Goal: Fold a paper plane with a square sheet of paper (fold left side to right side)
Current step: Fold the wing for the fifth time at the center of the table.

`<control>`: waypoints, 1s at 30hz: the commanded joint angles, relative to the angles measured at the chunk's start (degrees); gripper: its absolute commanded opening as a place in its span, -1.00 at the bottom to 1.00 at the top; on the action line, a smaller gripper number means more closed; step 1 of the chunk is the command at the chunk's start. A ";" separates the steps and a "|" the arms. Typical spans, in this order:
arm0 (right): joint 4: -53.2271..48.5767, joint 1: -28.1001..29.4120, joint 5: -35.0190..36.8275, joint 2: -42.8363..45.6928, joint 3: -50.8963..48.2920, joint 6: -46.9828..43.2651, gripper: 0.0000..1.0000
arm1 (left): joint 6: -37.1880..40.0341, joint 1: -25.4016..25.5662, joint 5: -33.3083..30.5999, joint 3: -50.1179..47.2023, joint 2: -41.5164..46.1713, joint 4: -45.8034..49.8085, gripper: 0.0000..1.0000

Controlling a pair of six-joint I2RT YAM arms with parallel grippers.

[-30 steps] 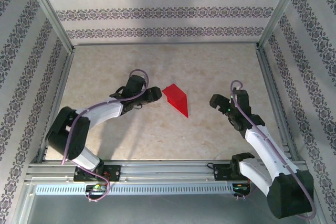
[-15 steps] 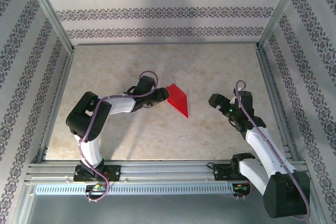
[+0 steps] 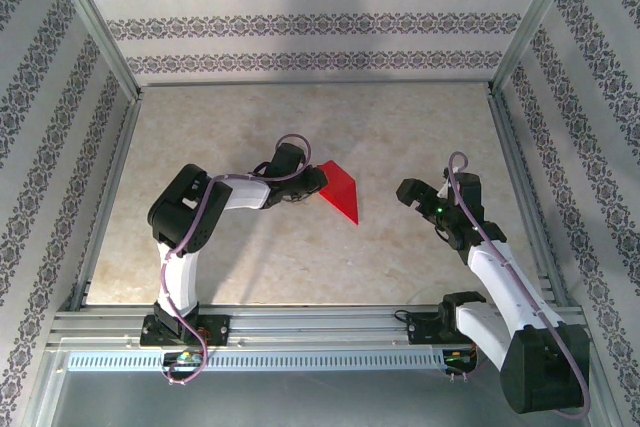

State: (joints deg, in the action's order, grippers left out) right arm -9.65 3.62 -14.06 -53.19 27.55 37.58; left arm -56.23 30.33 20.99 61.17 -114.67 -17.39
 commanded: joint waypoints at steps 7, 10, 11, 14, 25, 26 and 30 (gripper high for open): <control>6.59 -1.40 -10.25 -0.21 -0.88 -4.03 0.81 | 6.51 -0.02 1.37 0.27 4.39 0.09 -0.96; 9.18 -1.42 -15.36 -1.30 -0.27 -5.20 0.76 | 8.54 -1.05 2.85 -3.05 8.48 -1.62 -1.00; 9.62 -1.42 -17.04 -1.74 0.09 -5.48 0.75 | 9.02 -1.38 3.36 -4.42 9.94 -2.52 -1.00; 10.89 -1.46 -22.13 -3.63 1.73 -6.21 0.73 | 11.11 -2.34 5.14 -8.12 15.29 -4.33 -1.00; 30.33 -1.12 -43.22 -11.86 4.21 -1.88 0.96 | 25.69 -4.50 20.05 -9.53 32.45 2.53 -1.00; 31.32 -0.92 -44.71 -12.79 4.78 -1.67 0.96 | 26.34 -4.53 21.99 -9.36 33.30 2.54 -1.00; 31.96 1.35 -49.86 -16.30 7.69 -2.40 0.96 | 26.58 -4.55 29.33 -8.36 35.20 1.29 -1.00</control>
State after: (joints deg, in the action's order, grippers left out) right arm 17.28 3.62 -56.25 -68.12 32.56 35.24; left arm -33.15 26.17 42.48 51.33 -80.47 -16.75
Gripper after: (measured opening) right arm 0.980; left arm 0.065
